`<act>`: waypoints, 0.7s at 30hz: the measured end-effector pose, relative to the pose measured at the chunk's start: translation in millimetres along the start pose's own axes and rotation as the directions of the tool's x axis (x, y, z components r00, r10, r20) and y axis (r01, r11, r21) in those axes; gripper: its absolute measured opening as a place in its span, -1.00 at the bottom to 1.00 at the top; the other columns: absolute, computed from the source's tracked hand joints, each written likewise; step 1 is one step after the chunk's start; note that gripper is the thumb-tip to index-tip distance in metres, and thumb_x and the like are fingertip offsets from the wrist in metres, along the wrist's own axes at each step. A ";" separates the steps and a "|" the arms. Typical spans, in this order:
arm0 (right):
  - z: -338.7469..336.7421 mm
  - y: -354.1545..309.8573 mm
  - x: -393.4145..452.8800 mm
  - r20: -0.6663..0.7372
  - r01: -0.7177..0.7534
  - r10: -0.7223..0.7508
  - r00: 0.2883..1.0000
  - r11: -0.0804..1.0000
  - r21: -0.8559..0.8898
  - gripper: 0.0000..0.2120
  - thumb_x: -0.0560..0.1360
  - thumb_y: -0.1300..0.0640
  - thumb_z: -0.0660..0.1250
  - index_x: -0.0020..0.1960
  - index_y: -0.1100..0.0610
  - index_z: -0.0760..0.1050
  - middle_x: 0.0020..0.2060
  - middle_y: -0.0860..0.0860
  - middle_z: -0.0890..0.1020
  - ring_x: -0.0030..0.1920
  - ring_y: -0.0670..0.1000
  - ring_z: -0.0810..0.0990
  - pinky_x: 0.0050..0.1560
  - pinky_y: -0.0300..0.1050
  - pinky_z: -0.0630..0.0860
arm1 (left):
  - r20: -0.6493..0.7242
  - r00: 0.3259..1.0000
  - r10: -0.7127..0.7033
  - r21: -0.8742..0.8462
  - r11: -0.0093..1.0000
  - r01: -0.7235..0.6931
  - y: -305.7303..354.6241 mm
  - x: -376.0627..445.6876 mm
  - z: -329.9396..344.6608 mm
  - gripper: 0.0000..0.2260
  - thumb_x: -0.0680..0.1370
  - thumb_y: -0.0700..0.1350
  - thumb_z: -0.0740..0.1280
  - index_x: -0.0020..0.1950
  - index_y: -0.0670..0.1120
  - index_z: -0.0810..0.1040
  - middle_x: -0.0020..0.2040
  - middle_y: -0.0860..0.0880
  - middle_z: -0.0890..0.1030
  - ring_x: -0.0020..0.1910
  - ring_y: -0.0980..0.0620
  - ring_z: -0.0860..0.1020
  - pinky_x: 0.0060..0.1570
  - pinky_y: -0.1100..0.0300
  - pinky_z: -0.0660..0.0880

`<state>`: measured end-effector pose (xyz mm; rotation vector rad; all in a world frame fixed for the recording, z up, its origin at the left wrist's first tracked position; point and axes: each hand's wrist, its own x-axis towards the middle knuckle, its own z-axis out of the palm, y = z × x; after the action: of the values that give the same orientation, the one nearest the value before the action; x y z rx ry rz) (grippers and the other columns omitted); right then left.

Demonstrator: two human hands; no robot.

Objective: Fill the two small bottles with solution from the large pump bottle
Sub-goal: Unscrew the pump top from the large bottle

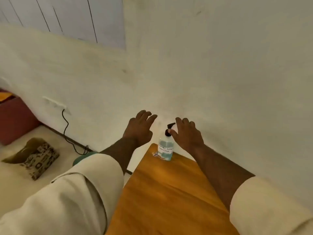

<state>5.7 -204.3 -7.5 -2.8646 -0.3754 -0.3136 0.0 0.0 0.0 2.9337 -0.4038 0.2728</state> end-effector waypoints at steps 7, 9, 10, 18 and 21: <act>90.2 26.2 19.4 0.324 -0.195 0.121 0.938 0.959 0.206 -0.32 0.41 -0.08 0.43 0.41 0.10 0.23 0.29 0.09 0.43 0.28 0.11 0.40 0.20 -0.03 0.48 | 0.309 0.948 -0.069 0.044 0.997 0.058 -14.6 10.0 100.2 -0.27 0.55 0.08 0.30 0.58 0.04 -0.07 0.60 -0.07 -0.06 0.57 -0.16 -0.20 0.44 -0.27 0.07; 109.6 33.1 30.5 0.331 -0.210 0.094 0.939 0.920 0.333 -0.35 0.38 -0.02 0.48 0.36 0.10 0.29 0.27 0.08 0.47 0.28 0.09 0.45 0.29 -0.01 0.44 | 0.347 0.933 -0.096 -0.014 0.994 0.108 -18.2 15.1 123.5 -0.23 0.54 0.12 0.32 0.58 0.03 -0.08 0.61 -0.07 -0.06 0.57 -0.16 -0.21 0.47 -0.23 0.04; 117.4 35.4 32.7 0.317 -0.222 0.097 0.944 0.896 0.384 -0.36 0.37 0.01 0.50 0.34 0.10 0.30 0.27 0.08 0.46 0.27 0.08 0.46 0.30 0.00 0.43 | 0.356 0.929 -0.101 -0.040 0.992 0.123 -19.0 16.8 134.5 -0.22 0.54 0.13 0.32 0.58 0.02 -0.09 0.61 -0.08 -0.06 0.57 -0.15 -0.21 0.48 -0.19 0.03; 124.2 51.1 15.6 0.246 -0.216 0.100 0.964 0.834 0.508 -0.38 0.35 0.04 0.52 0.31 0.02 0.31 0.20 0.03 0.46 0.18 0.03 0.51 0.08 -0.26 0.42 | 0.374 0.894 -0.246 -0.440 0.802 0.405 3.2 -4.2 166.0 -0.13 0.48 0.06 0.45 0.58 -0.01 -0.06 0.59 -0.09 0.06 0.58 -0.12 -0.03 0.47 -0.10 0.13; 101.9 55.6 -17.7 0.248 -0.217 0.095 0.964 0.822 0.526 -0.40 0.36 0.01 0.51 0.31 -0.01 0.33 0.21 0.01 0.47 0.16 -0.01 0.51 0.06 -0.36 0.37 | 0.323 0.922 -0.213 -0.631 0.677 0.377 31.1 -22.2 153.3 -0.14 0.44 0.01 0.50 0.57 -0.03 0.03 0.55 -0.09 0.19 0.52 -0.09 0.19 0.41 0.02 0.24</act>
<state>22.7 -234.3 -119.8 -2.3333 -0.2152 0.1239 -5.7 -53.0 -148.8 2.2259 -0.0156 -0.2241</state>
